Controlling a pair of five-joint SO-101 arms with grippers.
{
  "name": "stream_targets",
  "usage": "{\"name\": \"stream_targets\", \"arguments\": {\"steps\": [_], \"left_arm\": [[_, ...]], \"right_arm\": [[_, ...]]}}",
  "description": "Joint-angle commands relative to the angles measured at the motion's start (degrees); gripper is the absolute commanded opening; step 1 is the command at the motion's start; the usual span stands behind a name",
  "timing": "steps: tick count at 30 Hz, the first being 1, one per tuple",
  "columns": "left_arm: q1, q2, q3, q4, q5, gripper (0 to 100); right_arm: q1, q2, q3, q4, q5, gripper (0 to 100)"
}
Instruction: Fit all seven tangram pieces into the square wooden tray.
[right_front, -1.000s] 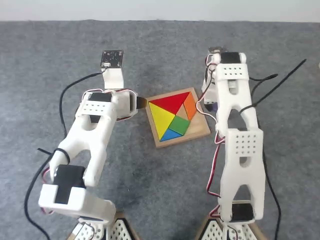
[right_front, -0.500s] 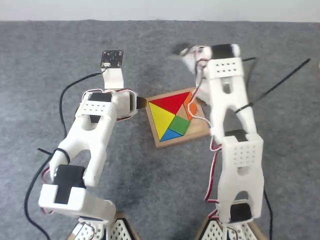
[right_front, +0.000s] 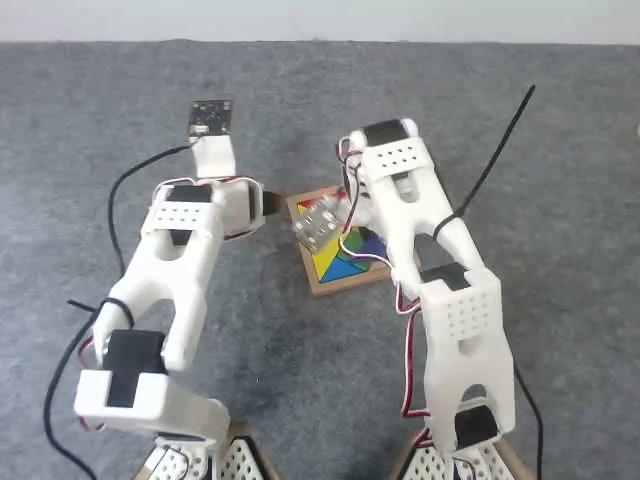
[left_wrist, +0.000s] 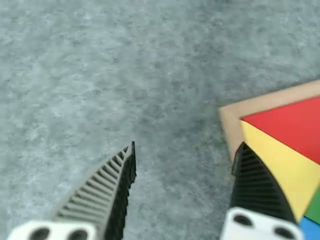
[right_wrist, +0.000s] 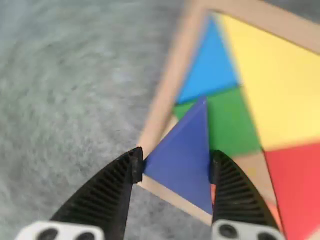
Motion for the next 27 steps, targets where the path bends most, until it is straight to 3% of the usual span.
{"name": "stream_targets", "arguments": {"steps": [1, 10, 15, 19, 22, 27], "left_arm": [[-0.1, -0.4, -2.2, -1.2, -0.6, 29], [0.9, -0.4, -1.9, -1.1, -0.6, 29], [0.9, -0.4, -1.9, -1.0, -0.6, 29], [0.9, -0.4, -1.9, -1.0, -0.6, 29], [0.9, -0.4, -1.9, -1.0, -0.6, 29], [0.9, -0.4, -2.1, -1.0, -0.6, 29]], "right_arm": [[1.6, -5.0, -0.3, 0.9, 6.2, 16.5], [3.0, -4.5, -2.8, 1.5, 9.5, 17.1], [3.2, -5.1, -4.0, 1.6, 9.0, 27.3], [3.2, -4.9, -6.2, 1.5, 4.6, 35.9], [3.2, -5.1, -7.8, 1.6, 3.4, 36.6], [1.7, -5.1, -12.7, 1.9, -14.3, 35.1]]}}
